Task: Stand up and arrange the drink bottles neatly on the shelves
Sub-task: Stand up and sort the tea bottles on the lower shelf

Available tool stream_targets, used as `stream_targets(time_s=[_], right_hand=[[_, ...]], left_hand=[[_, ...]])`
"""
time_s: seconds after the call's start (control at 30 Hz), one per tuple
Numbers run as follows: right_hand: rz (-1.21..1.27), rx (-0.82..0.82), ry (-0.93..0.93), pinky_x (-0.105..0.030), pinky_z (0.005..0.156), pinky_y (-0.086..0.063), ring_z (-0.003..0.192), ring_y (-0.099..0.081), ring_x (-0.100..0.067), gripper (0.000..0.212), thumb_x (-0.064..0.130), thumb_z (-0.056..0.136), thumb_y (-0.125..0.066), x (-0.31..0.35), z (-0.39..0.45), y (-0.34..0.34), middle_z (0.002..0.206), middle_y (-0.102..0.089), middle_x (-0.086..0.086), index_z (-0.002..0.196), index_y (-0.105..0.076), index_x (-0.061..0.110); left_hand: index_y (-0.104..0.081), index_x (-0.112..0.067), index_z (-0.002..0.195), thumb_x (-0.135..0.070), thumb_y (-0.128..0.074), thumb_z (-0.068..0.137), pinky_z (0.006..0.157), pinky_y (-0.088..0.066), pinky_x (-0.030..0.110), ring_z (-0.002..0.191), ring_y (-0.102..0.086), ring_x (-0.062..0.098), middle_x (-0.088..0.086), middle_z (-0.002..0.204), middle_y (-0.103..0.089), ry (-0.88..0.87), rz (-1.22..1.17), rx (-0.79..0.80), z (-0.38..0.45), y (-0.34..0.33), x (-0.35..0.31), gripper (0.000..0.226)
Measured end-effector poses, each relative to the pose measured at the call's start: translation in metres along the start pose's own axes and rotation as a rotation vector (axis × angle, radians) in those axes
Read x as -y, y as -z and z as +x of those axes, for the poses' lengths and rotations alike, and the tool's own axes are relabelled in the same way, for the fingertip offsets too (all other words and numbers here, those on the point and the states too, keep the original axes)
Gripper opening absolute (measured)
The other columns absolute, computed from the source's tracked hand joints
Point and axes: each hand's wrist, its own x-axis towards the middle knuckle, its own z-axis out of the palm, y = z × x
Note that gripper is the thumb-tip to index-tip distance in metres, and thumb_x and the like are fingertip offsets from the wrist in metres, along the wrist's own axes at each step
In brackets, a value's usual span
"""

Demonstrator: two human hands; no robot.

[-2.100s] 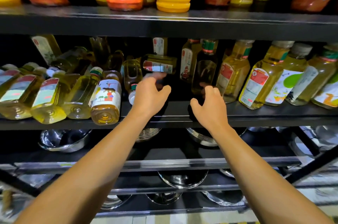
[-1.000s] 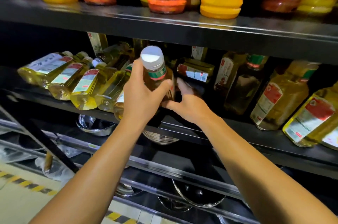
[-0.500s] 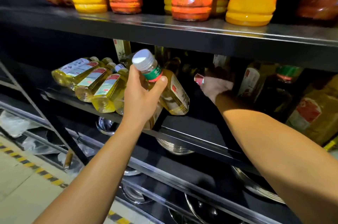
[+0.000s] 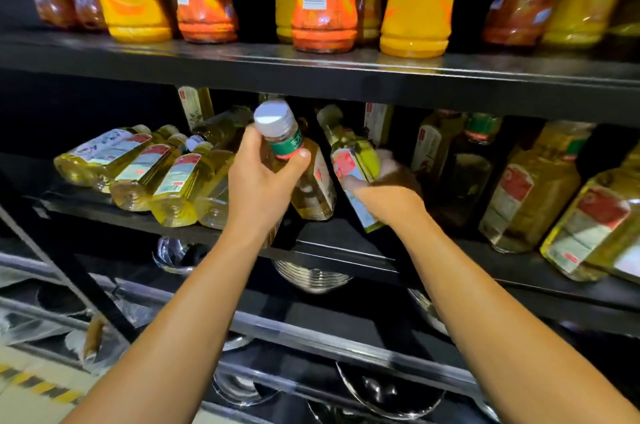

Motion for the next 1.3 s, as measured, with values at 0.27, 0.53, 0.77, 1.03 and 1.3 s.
stream_targets(time_s=[0.27, 0.53, 0.77, 1.03, 1.3], right_hand=[[0.332, -0.212, 0.062, -0.037, 0.079, -0.052, 0.092, -0.060, -0.017, 0.031, 0.033, 0.085, -0.073, -0.027, -0.073, 0.002, 0.102, -0.059, -0.004, 0.091, -0.044, 0.022], [0.031, -0.313, -0.050, -0.041, 0.094, -0.041, 0.114, -0.039, -0.029, 0.045, 0.047, 0.084, -0.068, -0.039, -0.078, 0.021, 0.106, -0.035, -0.003, 0.099, -0.041, 0.013], [-0.012, -0.439, -0.112, -0.035, 0.073, -0.043, 0.087, -0.044, -0.021, 0.049, 0.044, 0.084, -0.072, -0.035, -0.076, 0.027, 0.104, -0.033, -0.002, 0.100, -0.035, 0.015], [0.302, -0.546, 0.086, -0.015, 0.064, -0.044, 0.064, -0.046, -0.012, 0.056, 0.024, 0.081, -0.075, -0.051, -0.107, 0.014, 0.109, -0.042, 0.001, 0.126, -0.043, 0.016], [0.274, -0.185, 0.286, -0.011, 0.072, -0.040, 0.079, -0.051, -0.009, 0.038, 0.027, 0.086, -0.066, -0.006, -0.106, -0.028, 0.113, -0.046, 0.010, 0.122, -0.054, 0.026]], left_hand=[[-0.054, -0.020, 0.125, -0.028, -0.071, 0.087, 0.089, -0.048, 0.021, 0.105, -0.060, 0.002, -0.011, 0.112, -0.062, 0.011, -0.036, 0.156, -0.005, -0.028, -0.015, 0.042], [-0.060, -0.032, 0.124, -0.047, -0.063, 0.086, 0.097, -0.043, 0.022, 0.104, -0.050, -0.003, -0.003, 0.124, -0.051, 0.146, -0.125, 0.145, -0.013, -0.070, -0.007, 0.041], [-0.067, -0.024, 0.109, -0.047, -0.068, 0.085, 0.088, -0.046, 0.028, 0.094, -0.052, 0.004, -0.002, 0.108, -0.052, 0.203, -0.161, 0.165, -0.002, -0.104, -0.016, 0.033], [-0.054, -0.026, 0.137, -0.043, -0.051, 0.098, 0.089, -0.040, 0.010, 0.113, -0.052, 0.001, -0.007, 0.132, -0.058, 0.236, -0.046, 0.271, -0.006, -0.068, -0.021, 0.042], [-0.068, -0.020, 0.119, -0.034, -0.059, 0.091, 0.093, -0.050, 0.024, 0.104, -0.062, 0.002, -0.009, 0.113, -0.068, 0.043, 0.226, 0.026, -0.035, 0.053, 0.000, 0.032]])
